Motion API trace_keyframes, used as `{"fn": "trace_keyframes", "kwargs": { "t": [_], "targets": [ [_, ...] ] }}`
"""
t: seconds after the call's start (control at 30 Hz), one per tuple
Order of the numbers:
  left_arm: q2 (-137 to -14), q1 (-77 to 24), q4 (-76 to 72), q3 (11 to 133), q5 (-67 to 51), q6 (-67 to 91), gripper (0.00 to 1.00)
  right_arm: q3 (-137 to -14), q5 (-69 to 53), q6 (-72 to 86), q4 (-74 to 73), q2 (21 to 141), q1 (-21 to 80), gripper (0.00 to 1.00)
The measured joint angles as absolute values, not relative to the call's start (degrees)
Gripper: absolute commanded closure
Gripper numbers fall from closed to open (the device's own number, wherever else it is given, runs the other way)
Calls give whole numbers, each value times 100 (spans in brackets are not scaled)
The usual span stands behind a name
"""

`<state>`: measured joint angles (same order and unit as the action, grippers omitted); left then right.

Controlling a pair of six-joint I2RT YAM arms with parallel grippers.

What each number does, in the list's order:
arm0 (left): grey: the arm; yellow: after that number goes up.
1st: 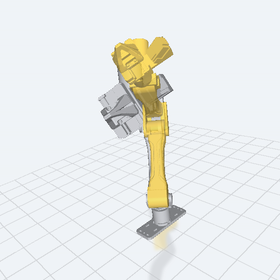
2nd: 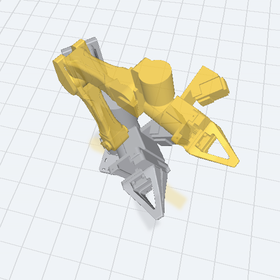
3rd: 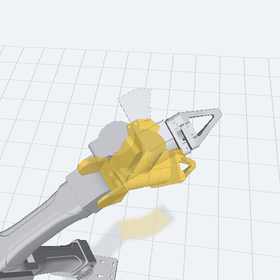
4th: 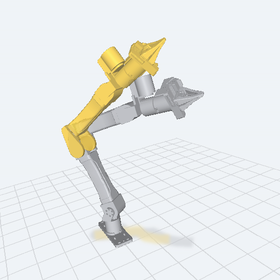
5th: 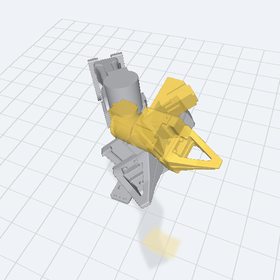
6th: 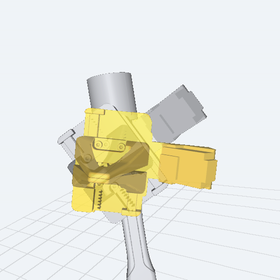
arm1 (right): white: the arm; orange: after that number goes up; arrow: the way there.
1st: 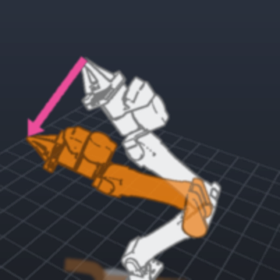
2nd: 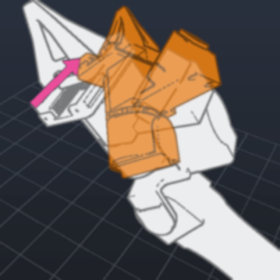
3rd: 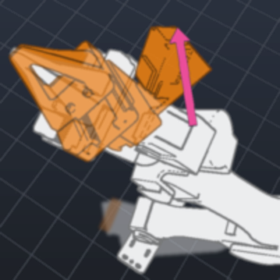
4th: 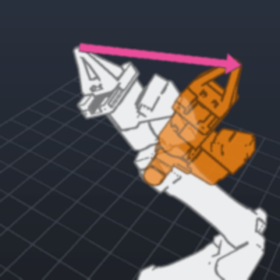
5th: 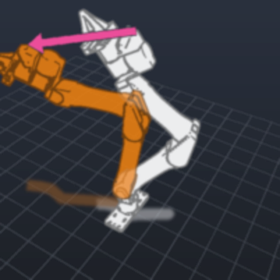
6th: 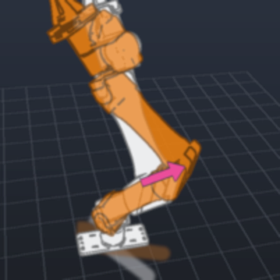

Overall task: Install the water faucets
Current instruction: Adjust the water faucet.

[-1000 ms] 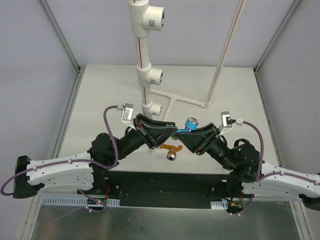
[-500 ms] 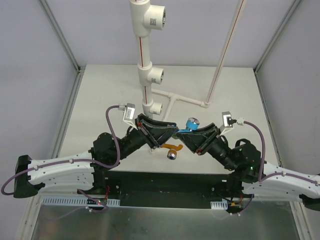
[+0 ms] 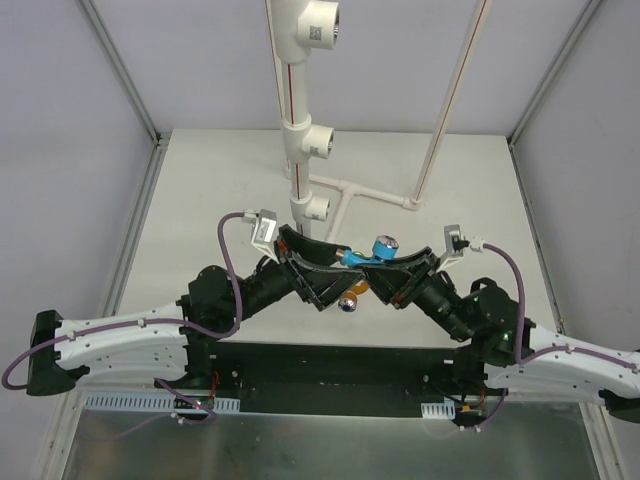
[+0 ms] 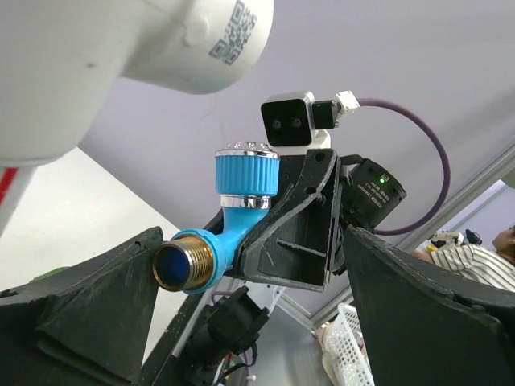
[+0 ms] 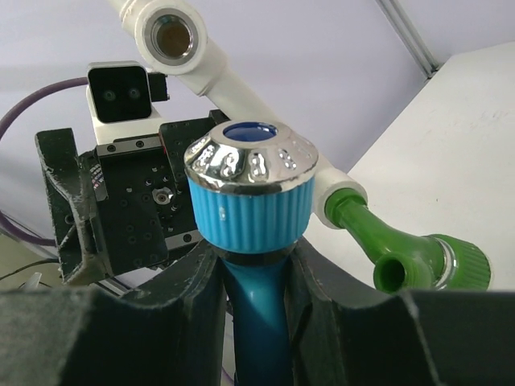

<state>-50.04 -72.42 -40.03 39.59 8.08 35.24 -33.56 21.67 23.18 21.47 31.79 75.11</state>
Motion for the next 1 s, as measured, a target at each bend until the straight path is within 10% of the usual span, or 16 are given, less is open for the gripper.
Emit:
{"fn": "trace_keyframes", "kwargs": {
  "t": [0.23, 0.57, 1.0],
  "targets": [
    [-4703, -7240, -3830, 3959, 803, 3524, 11, -3264, 2443, 2132, 1813, 2589, 7502, 100],
    [-4600, -7240, -3599, 3959, 797, 3546, 76, -3522, 2351, 1992, 1264, 2143, 7483, 100],
    [-4856, -7240, -3094, 4213, 775, 3551, 99, -4016, 1138, 2447, 1155, 2338, 7483, 100]
  ]
}}
